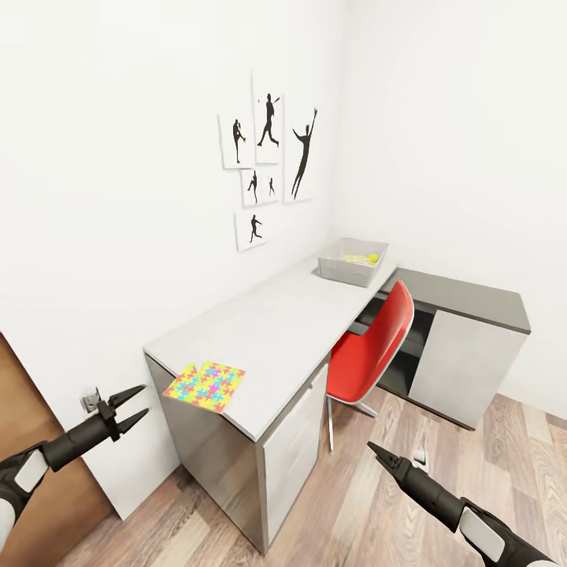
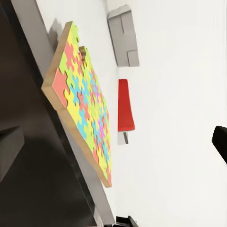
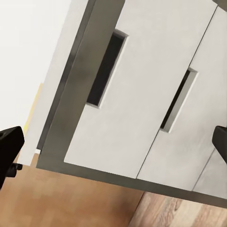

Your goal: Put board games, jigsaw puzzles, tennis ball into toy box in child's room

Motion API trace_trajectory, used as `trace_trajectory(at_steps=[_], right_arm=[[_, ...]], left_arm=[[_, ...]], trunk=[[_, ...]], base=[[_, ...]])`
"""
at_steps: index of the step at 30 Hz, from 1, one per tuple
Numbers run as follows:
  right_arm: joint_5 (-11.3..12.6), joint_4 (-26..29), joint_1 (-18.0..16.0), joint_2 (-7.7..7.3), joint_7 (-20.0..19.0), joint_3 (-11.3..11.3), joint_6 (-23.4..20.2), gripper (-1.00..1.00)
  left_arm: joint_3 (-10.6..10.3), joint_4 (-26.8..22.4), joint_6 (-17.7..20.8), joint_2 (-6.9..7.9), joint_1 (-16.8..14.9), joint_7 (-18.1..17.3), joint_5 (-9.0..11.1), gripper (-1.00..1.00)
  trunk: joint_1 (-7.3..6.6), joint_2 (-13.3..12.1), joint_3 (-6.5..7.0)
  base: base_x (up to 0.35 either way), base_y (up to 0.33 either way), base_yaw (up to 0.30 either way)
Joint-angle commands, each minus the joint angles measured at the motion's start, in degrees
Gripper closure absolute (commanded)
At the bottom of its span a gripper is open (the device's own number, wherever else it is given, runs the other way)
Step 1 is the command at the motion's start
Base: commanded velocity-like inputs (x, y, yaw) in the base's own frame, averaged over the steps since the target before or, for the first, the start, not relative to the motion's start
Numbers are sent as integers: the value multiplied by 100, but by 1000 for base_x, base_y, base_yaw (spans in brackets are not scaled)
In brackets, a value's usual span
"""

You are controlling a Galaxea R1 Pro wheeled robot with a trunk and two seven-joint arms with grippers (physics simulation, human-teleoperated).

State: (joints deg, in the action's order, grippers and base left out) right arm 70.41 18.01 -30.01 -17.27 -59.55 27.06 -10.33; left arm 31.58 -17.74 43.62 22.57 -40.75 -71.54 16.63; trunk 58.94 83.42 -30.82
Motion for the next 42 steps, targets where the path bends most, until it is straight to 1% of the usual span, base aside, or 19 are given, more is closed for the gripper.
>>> trace_trajectory(at_steps=[1,4,11,25,29,35,42], right_arm=[[60,1,-4,-4,-13,27,-58,-100],[60,-1,-4,-4,-13,27,-58,-100],[60,0,-4,-7,-15,27,-57,-100],[60,1,-4,-5,-16,27,-57,-100],[60,1,-4,-4,-14,32,-57,-100],[60,1,-4,-4,-13,35,-57,-100],[60,1,-4,-4,-14,36,-57,-100]], left_arm=[[62,19,50,1,-4,4,12,-100],[144,57,46,-4,-4,37,9,-100],[222,100,32,1,-3,65,8,-100],[243,104,50,10,-3,61,7,-100],[265,104,50,10,-3,61,7,-100],[272,104,58,10,-3,61,7,-100],[276,104,54,10,-3,61,7,-100]], trunk=[[0,3,-6],[0,3,-6],[0,3,-6],[0,3,-6],[0,3,-6],[0,3,-6],[0,3,-6]], base=[[0,0,0],[0,0,0],[23,-3,0],[47,-35,0],[-76,-36,0],[-146,-152,0],[-31,-47,0]])
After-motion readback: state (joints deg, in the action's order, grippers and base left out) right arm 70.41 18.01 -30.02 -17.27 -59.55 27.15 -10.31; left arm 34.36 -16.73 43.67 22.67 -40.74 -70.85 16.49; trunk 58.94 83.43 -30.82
